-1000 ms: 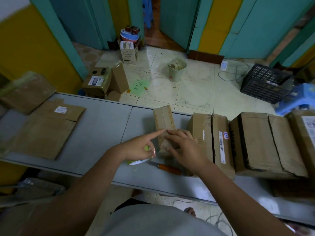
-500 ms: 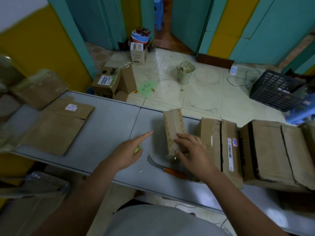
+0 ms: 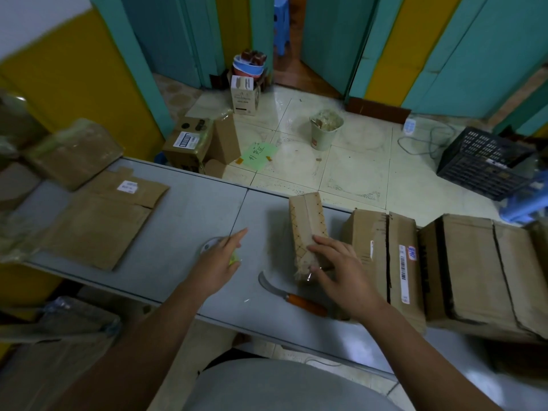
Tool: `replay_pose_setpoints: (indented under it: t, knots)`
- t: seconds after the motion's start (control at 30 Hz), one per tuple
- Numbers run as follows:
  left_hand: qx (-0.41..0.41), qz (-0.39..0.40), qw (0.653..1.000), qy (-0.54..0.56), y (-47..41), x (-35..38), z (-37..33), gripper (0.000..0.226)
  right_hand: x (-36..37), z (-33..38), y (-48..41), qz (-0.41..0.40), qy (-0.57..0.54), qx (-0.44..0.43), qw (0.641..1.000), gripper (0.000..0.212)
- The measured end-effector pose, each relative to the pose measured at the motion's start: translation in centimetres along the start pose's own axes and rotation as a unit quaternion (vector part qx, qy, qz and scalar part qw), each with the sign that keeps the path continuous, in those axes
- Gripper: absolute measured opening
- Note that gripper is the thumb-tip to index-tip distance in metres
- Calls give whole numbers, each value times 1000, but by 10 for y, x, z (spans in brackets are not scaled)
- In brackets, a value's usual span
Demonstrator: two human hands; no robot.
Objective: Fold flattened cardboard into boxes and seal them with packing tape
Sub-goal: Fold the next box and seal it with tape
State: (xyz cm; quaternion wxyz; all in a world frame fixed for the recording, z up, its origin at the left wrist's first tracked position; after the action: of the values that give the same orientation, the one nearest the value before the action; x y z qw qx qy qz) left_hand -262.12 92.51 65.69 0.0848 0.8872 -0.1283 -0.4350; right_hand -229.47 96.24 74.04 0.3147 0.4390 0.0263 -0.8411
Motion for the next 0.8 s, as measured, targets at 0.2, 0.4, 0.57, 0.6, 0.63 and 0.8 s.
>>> replay_pose_setpoints:
  t: [0.2, 0.4, 0.57, 0.6, 0.63, 0.8]
  knots:
    - [20, 9, 999, -49, -3, 3, 0, 69, 1, 1, 1, -2, -7, -2, 1000, 48]
    - [26, 11, 994, -108, -5, 10, 0, 71, 1, 7, 0, 6, -10, -1, 1000, 49]
    - [41, -15, 986, -160, 1, 8, -10, 75, 2, 8, 0, 10, -21, 0, 1000, 49]
    - [41, -34, 986, -159, 1, 6, -15, 70, 2, 8, 0, 11, -28, -1, 1000, 49]
    - [42, -58, 988, -140, 1, 3, -23, 61, 2, 8, 1, 11, -36, -2, 999, 48]
    - [80, 15, 983, 168, 0, 6, -97, 17, 3, 3, 3, -17, -84, -4, 996, 45]
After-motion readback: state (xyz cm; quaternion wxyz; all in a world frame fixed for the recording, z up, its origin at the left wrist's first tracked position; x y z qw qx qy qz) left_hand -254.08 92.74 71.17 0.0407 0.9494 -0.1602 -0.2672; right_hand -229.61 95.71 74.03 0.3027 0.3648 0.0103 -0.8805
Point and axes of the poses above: each hand's wrist, its own y-axis away from the middle knuckle, its own x-axis out of the palm, z = x × y, the point moved 1 cm from there along -y, towards the middle knuckle, and after that the axes turned 13 degrees about z, right-handed, at the moved point
